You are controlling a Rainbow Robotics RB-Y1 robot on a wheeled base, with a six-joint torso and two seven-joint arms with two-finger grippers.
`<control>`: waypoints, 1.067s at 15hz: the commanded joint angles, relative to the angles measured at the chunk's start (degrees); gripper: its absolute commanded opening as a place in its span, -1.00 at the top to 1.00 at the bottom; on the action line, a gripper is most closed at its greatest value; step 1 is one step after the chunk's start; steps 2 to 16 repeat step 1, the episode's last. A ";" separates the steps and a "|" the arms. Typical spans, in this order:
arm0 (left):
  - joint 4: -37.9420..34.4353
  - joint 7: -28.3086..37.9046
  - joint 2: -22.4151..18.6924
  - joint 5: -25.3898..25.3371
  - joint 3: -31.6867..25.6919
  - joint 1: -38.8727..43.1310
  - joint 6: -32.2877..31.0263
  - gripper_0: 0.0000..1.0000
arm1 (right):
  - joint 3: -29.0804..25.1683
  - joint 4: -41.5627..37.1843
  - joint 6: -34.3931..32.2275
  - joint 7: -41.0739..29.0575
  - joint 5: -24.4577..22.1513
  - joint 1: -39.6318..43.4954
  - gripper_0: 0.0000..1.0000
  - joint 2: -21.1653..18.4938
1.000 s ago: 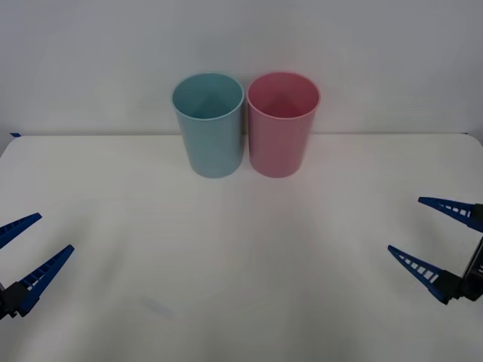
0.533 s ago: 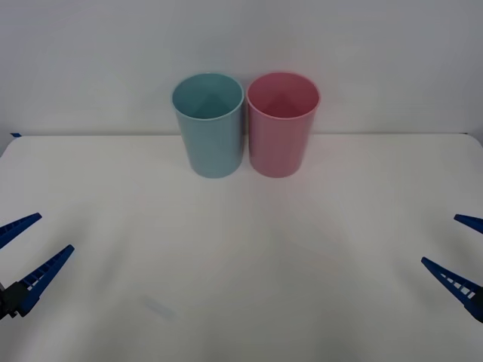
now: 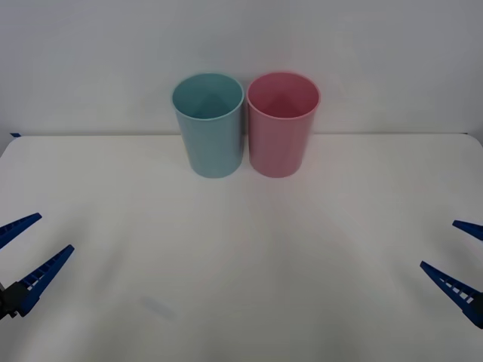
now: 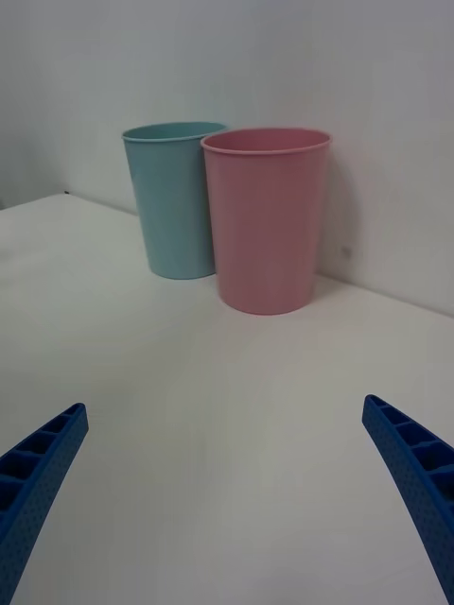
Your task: Grasp the object on the table and drop it into the matching bin: aluminum can to the light blue bin, PET bottle to the pink bin.
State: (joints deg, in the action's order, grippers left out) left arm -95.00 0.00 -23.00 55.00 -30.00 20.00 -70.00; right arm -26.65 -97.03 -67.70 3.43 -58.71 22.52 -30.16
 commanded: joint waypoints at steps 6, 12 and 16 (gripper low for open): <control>0.00 0.00 0.00 0.00 0.00 0.00 0.00 -1.00 | 0.02 0.00 0.03 0.00 0.00 -0.02 -1.00 0.01; 0.00 0.00 0.00 0.00 0.00 0.00 0.00 -1.00 | 0.02 0.00 0.03 0.00 0.00 -0.02 -1.00 0.01; 0.00 0.00 0.00 0.00 0.00 0.00 0.00 -1.00 | 0.02 0.00 0.03 0.00 0.00 -0.02 -1.00 0.01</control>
